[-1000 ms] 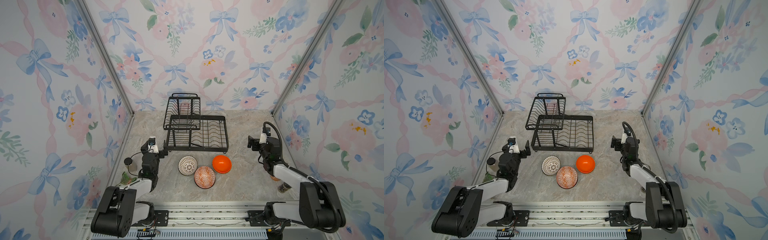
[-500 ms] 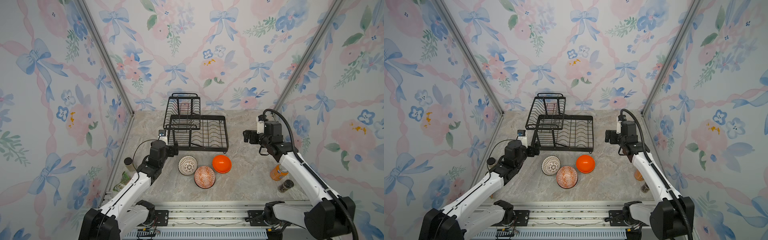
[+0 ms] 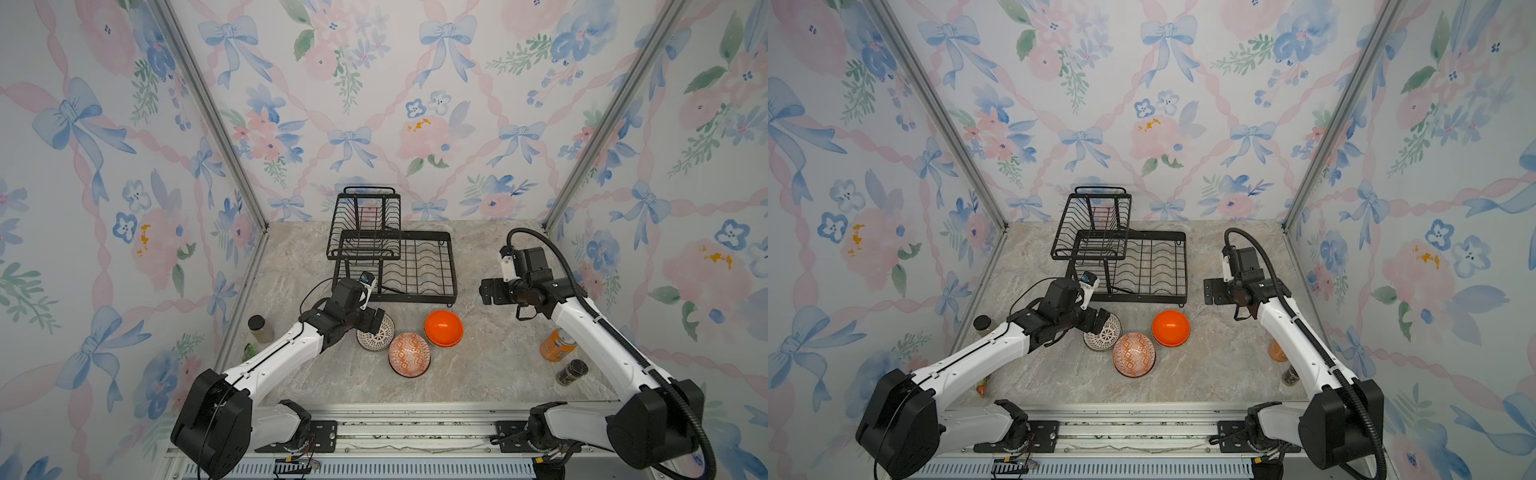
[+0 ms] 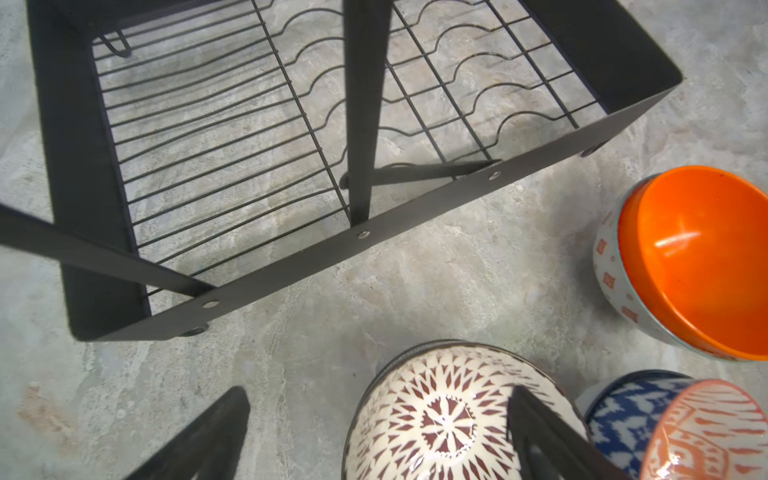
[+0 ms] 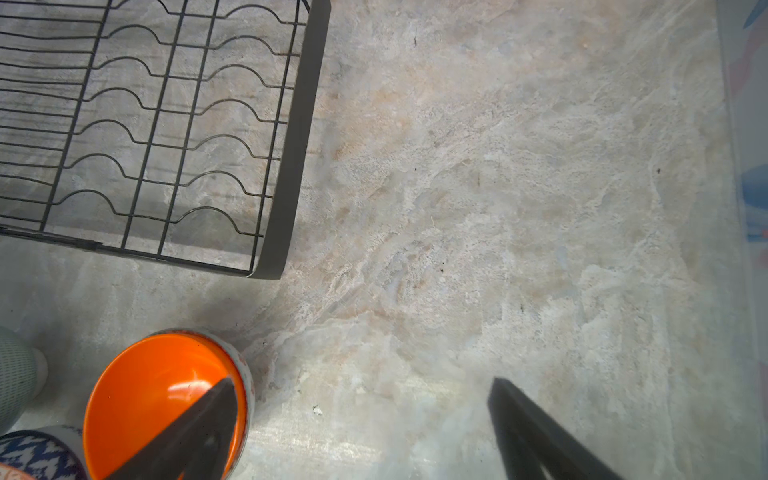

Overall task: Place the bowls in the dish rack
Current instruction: 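Move the left gripper over the white maroon-patterned bowl while the right arm rises, then lower the left gripper onto the white maroon-patterned bowl rim and close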

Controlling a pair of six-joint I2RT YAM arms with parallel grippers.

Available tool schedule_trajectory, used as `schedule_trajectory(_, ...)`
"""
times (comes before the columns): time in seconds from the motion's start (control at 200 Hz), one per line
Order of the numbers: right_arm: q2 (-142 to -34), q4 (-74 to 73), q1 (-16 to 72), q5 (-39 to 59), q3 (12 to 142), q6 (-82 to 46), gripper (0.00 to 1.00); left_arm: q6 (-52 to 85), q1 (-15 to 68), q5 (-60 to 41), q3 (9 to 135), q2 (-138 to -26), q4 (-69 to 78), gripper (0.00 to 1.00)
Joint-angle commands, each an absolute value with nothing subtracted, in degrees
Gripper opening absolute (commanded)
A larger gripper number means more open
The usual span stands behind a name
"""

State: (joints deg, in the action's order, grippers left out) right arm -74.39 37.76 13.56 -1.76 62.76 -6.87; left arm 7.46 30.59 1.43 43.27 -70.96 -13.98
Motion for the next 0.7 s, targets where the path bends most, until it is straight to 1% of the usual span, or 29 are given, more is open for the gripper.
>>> schedule_trajectory(0.0, -75.18, 42.82, 13.14, -2.28, 64.91, -7.55, 0.97, 6.92, 31.07, 0.47, 42.69, -71.59, -15.73, 0.95)
schedule_trajectory(0.07, -74.93, 42.3, 13.1, -1.71, 64.69, -7.47, 0.97, 7.37, 31.11, 0.95, 42.63, -72.15, -15.73, 0.93)
schedule_trajectory(0.22, -75.18, 41.54, 12.89, -0.97, 64.28, -7.29, 0.97, 7.65, 31.05, 1.28, 43.06, -74.56, -16.46, 0.8)
schedule_trajectory(0.33, -75.87, 41.24, 12.81, -0.76, 63.92, -7.32, 0.97, 8.22, 31.03, 3.68, 43.8, -76.91, -16.89, 0.77)
schedule_trajectory(0.39, -76.25, 41.06, 12.83, -0.57, 63.79, -7.42, 0.97, 8.69, 30.94, 5.18, 44.24, -78.18, -17.14, 0.72)
schedule_trajectory(0.425, -76.38, 41.05, 12.79, -0.46, 63.77, -7.51, 0.97, 8.85, 30.94, 5.81, 44.47, -78.73, -17.23, 0.67)
schedule_trajectory(0.57, -76.61, 41.05, 12.83, -0.27, 63.63, -7.59, 0.97, 9.14, 30.83, 6.15, 44.9, -79.63, -17.25, 0.52)
schedule_trajectory(0.63, -76.51, 41.04, 12.76, -0.27, 63.64, -7.63, 0.97, 9.19, 30.76, 6.53, 45.06, -79.24, -17.15, 0.49)
schedule_trajectory(0.695, -76.52, 41.06, 12.83, -0.25, 63.62, -7.65, 0.97, 9.32, 30.59, 6.64, 45.04, -78.5, -17.14, 0.49)
